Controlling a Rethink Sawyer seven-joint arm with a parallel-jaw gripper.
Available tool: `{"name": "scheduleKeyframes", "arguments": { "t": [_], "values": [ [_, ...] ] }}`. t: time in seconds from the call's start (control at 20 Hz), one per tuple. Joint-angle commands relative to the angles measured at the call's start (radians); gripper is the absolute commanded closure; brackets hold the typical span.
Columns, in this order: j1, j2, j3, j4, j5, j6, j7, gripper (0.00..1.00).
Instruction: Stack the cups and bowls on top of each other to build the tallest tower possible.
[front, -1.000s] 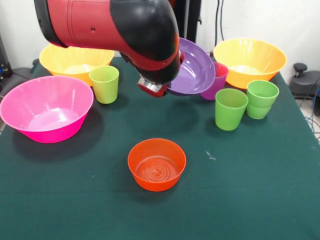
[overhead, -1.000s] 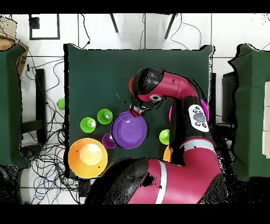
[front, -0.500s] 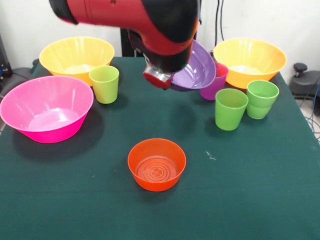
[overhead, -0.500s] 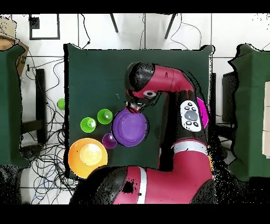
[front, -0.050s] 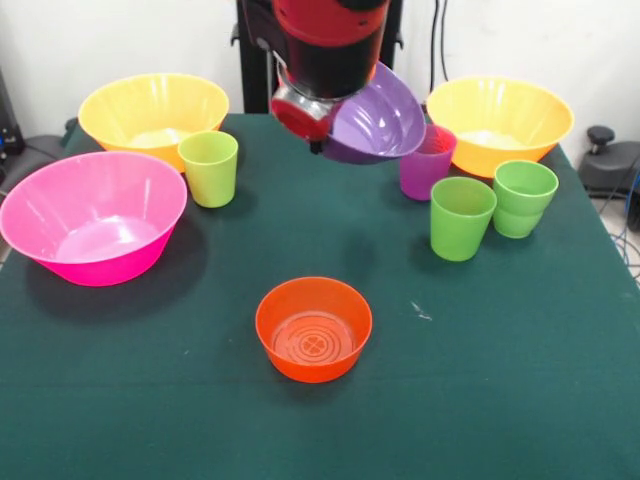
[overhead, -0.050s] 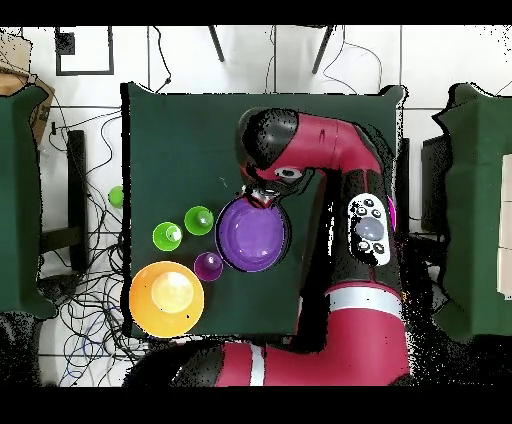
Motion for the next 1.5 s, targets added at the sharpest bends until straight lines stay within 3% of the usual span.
{"name": "scheduleKeyframes", "arguments": {
  "t": [0.05,0.2,0.6,0.8,1.1,1.35,1.5],
  "values": [
    [0.024,0.027,0.018,-0.065,-0.013,0.074,0.232,1.00],
    [0.026,0.074,0.024,-0.143,-0.012,0.121,0.232,1.00],
    [0.033,0.151,0.032,-0.226,0.012,0.106,0.250,1.00],
    [0.032,0.158,0.037,-0.207,0.033,0.063,0.250,1.00],
    [0.043,0.194,0.023,-0.254,0.046,0.131,0.277,1.00],
    [0.038,0.174,0.014,-0.168,0.098,0.110,0.318,1.00],
    [0.039,0.182,0.022,-0.168,0.121,0.098,0.315,1.00]
  ]
}}
